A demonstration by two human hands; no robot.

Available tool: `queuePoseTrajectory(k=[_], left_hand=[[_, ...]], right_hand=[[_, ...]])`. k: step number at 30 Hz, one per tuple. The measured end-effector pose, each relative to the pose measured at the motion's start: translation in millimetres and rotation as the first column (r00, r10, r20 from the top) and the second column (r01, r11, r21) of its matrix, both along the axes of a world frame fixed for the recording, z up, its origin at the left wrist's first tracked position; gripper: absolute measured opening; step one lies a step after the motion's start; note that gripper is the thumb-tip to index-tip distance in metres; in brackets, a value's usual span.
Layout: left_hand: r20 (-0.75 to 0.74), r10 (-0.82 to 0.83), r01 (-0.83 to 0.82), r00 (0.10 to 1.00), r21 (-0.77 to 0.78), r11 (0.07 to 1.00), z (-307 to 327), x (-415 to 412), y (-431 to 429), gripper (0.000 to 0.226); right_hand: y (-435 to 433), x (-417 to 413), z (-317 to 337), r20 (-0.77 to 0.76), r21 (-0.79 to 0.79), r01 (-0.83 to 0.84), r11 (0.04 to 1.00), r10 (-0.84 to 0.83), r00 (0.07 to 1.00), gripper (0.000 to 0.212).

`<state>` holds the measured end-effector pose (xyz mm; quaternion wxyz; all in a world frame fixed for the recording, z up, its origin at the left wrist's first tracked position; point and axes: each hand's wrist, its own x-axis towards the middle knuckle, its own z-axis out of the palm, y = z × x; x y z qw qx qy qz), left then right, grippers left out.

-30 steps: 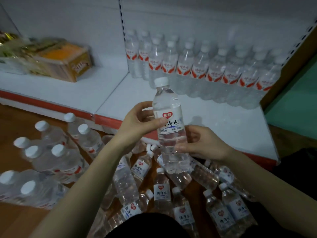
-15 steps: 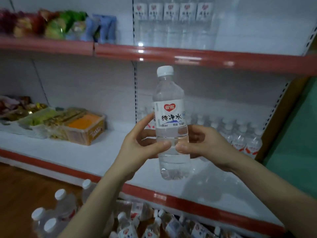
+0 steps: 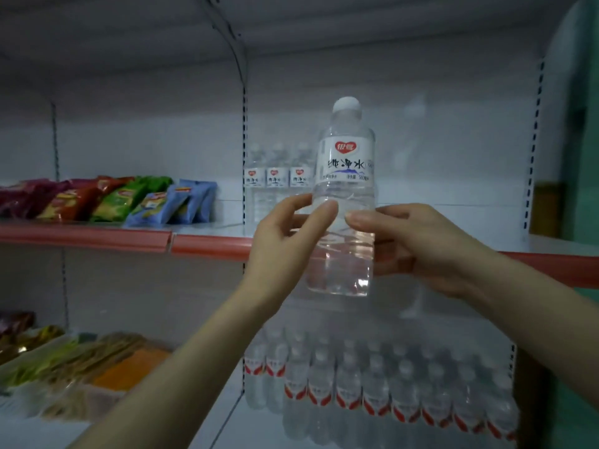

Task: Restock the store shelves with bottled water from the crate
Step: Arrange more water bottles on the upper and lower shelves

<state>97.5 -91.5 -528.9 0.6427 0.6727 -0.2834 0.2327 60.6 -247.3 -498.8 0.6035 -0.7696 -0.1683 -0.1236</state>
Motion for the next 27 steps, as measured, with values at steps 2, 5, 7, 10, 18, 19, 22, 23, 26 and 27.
queuePoseTrajectory(k=[2, 5, 7, 10, 18, 19, 22, 23, 26, 27], left_hand=[[-0.022, -0.043, 0.045, 0.999, 0.087, 0.995, 17.0, 15.8, -9.4, 0.067], [-0.080, -0.137, 0.149, 0.987, 0.178, 0.973, 39.9, 38.3, -25.5, 0.063], [-0.062, -0.153, 0.162, 0.986, 0.190, 0.968, 53.1, 54.5, -38.6, 0.053], [-0.013, -0.130, 0.130, 0.991, 0.212, 0.969, 71.9, 77.8, -62.0, 0.043], [-0.064, -0.051, 0.071, 0.997, 0.370, 0.926, 97.1, 147.1, -131.3, 0.045], [-0.083, -0.036, 0.065, 0.996, 0.388, 0.919, 98.1, 155.2, -139.0, 0.046], [-0.135, 0.023, 0.036, 0.991, 0.424, 0.905, 97.6, 175.1, -159.8, 0.051], [-0.153, 0.054, 0.019, 0.987, 0.441, 0.897, 97.4, 182.0, -165.3, 0.053], [-0.211, 0.150, -0.025, 0.966, 0.501, 0.865, 100.8, 199.1, -174.4, 0.060], [-0.228, 0.167, -0.027, 0.959, 0.516, 0.856, 100.6, 204.0, -176.4, 0.060]], right_hand=[[-10.4, 13.9, 16.6, 0.010, 0.030, 0.026, 0.999, -0.026, 1.000, 0.058], [-29.3, 39.2, 39.1, 0.068, 0.012, 0.081, 0.997, -0.082, 0.994, 0.069], [-44.2, 57.5, 51.0, 0.086, -0.009, 0.097, 0.995, -0.096, 0.992, 0.070], [-69.3, 85.5, 70.9, 0.062, -0.041, 0.091, 0.995, -0.088, 0.994, 0.065], [-131.4, 159.2, 102.5, -0.011, -0.195, 0.172, 0.966, -0.177, 0.984, 0.038], [-137.3, 166.2, 102.1, -0.020, -0.214, 0.183, 0.959, -0.192, 0.981, 0.036], [-152.9, 186.5, 98.4, -0.043, -0.265, 0.205, 0.942, -0.224, 0.974, 0.033], [-156.3, 192.9, 96.5, -0.050, -0.277, 0.208, 0.938, -0.230, 0.972, 0.034], [-162.8, 213.9, 89.3, -0.085, -0.285, 0.206, 0.936, -0.239, 0.967, 0.033], [-164.0, 220.6, 86.0, -0.093, -0.289, 0.204, 0.935, -0.240, 0.966, 0.035]])
